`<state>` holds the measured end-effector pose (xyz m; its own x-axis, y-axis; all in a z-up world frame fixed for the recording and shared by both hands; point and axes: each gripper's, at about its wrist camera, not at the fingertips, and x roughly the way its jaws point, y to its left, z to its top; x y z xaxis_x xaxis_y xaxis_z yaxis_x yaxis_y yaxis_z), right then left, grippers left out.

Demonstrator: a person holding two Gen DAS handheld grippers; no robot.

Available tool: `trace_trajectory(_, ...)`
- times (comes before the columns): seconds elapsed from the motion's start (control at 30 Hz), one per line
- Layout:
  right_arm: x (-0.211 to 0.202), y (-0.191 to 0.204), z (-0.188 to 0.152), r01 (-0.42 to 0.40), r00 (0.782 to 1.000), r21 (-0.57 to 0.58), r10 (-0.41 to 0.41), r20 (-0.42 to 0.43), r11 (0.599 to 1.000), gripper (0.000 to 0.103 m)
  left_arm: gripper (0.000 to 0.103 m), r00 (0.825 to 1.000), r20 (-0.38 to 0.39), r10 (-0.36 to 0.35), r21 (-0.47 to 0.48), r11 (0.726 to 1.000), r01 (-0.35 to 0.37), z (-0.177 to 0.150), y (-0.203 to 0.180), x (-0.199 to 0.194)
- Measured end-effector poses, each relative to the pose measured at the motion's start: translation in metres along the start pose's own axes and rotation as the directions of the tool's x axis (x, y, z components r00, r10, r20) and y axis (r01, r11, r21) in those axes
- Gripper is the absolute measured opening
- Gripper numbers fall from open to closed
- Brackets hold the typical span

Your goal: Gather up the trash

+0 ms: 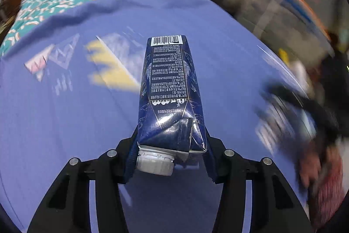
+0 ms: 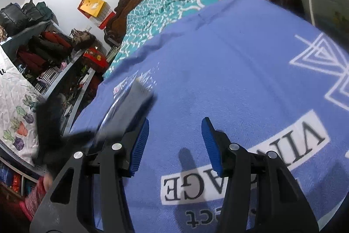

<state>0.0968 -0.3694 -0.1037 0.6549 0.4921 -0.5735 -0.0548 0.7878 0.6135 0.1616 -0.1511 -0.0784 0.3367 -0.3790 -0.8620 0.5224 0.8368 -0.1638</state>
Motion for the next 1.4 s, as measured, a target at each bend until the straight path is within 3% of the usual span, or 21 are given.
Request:
trace_trajectory(0.2, 0.004, 0.007, -0.012, -0.190, 0.979, 0.081, 0.195, -0.060, 0.978, 0.059, 0.048, 0.994, -0.023, -0.106, 0.196, 0.975, 0.108, -0.080, -0.057, -0.034)
trace_trajectory(0.33, 0.011, 0.025, -0.022, -0.237, 0.965, 0.101, 0.246, -0.093, 0.966, 0.059, 0.048, 0.993, -0.042, -0.114, 0.323, 0.939, 0.121, -0.108, -0.079, -0.041)
trace_trajectory(0.4, 0.015, 0.038, -0.030, -0.253, 0.955, 0.093, 0.264, -0.135, 0.963, 0.059, 0.050, 0.994, -0.038, -0.104, 0.335, 0.935, 0.111, -0.112, -0.077, -0.042)
trace_trajectory(0.53, 0.015, 0.056, -0.047, -0.242, 0.949, 0.042, 0.246, -0.198, 0.969, 0.056, 0.058, 0.994, -0.024, -0.105, 0.298, 0.949, 0.107, -0.113, -0.062, -0.046)
trace_trajectory(0.6, 0.011, 0.059, -0.052, -0.239, 0.947, 0.027, 0.239, -0.213, 0.971, 0.055, 0.070, 0.997, -0.005, -0.083, 0.283, 0.956, 0.081, -0.111, -0.052, -0.051)
trace_trajectory(0.83, -0.013, 0.062, -0.069, -0.233, 0.948, 0.020, 0.231, -0.220, 0.972, 0.056, 0.077, 0.999, 0.022, -0.049, 0.243, 0.969, 0.042, -0.114, -0.026, -0.059)
trace_trajectory(0.93, -0.022, 0.069, -0.078, -0.234, 0.944, -0.011, 0.224, -0.241, 0.972, 0.057, 0.084, 0.999, 0.020, -0.051, 0.164, 0.985, 0.047, -0.114, -0.008, -0.060)
trace_trajectory(1.0, -0.031, 0.072, -0.078, -0.189, 0.959, -0.083, 0.166, -0.231, 0.978, 0.063, 0.085, 0.995, 0.020, -0.096, 0.109, 0.990, 0.093, -0.110, 0.001, -0.063)
trace_trajectory(1.03, -0.036, 0.076, -0.077, -0.158, 0.969, -0.135, 0.126, -0.214, 0.978, 0.074, 0.085, 0.993, 0.027, -0.116, 0.090, 0.990, 0.113, -0.111, 0.004, -0.066)
trace_trajectory(1.07, -0.042, 0.081, -0.077, -0.128, 0.977, -0.197, 0.089, -0.194, 0.972, 0.083, 0.085, 0.989, 0.042, -0.139, 0.063, 0.989, 0.136, -0.113, 0.010, -0.070)
trace_trajectory(1.23, -0.048, 0.095, -0.085, -0.057, 0.978, -0.456, -0.043, -0.206, 0.888, 0.089, 0.086, 0.968, 0.081, -0.238, -0.095, 0.965, 0.245, -0.122, 0.039, -0.089)
trace_trajectory(1.4, -0.039, 0.101, -0.098, -0.063, 0.971, -0.604, -0.091, -0.221, 0.794, 0.094, 0.087, 0.949, 0.089, -0.303, -0.180, 0.932, 0.315, -0.109, 0.047, -0.088)
